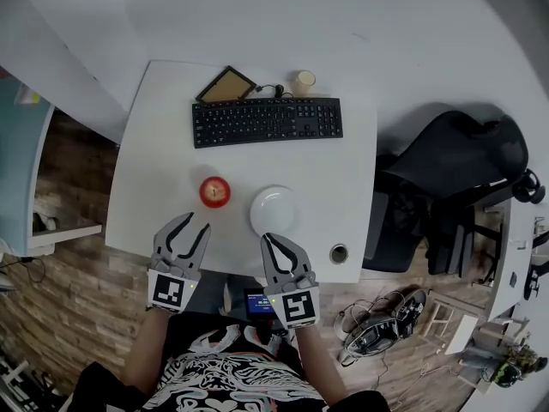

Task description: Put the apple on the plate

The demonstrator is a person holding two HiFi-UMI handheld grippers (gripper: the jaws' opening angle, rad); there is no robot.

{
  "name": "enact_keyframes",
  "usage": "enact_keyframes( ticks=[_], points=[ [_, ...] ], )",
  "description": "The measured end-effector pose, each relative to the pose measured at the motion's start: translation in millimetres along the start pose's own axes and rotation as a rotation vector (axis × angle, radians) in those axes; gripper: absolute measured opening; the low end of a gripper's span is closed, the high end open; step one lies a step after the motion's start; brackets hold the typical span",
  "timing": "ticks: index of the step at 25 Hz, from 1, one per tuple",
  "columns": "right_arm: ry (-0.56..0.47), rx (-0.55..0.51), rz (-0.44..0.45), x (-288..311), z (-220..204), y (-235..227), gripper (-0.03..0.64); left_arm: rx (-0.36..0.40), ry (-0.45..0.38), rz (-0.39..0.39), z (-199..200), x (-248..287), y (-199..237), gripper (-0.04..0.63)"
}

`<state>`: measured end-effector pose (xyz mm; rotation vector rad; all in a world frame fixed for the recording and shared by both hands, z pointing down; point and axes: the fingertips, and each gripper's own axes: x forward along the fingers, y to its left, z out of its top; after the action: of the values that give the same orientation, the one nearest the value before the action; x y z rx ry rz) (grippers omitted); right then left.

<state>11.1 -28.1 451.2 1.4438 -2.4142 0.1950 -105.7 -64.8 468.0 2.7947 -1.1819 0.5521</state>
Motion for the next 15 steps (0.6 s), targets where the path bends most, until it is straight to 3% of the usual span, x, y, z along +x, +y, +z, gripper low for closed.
enact_keyframes(
  ticks=[2, 5, 15],
  points=[
    [0.047, 0.010, 0.019, 10, -11, 5, 0.032, -0.019, 0.036, -0.022, -13, 4, 1, 0.161],
    [0.066, -0.011, 0.044, 26, -16, 9, 0.032, -0.001, -0.002, -0.031, -19, 13, 7, 0.180],
    [0.130, 0.019, 0.058, 64, -32, 11, 0.032, 0.021, 0.092, -0.055, -51, 37, 25, 0.276]
  ],
)
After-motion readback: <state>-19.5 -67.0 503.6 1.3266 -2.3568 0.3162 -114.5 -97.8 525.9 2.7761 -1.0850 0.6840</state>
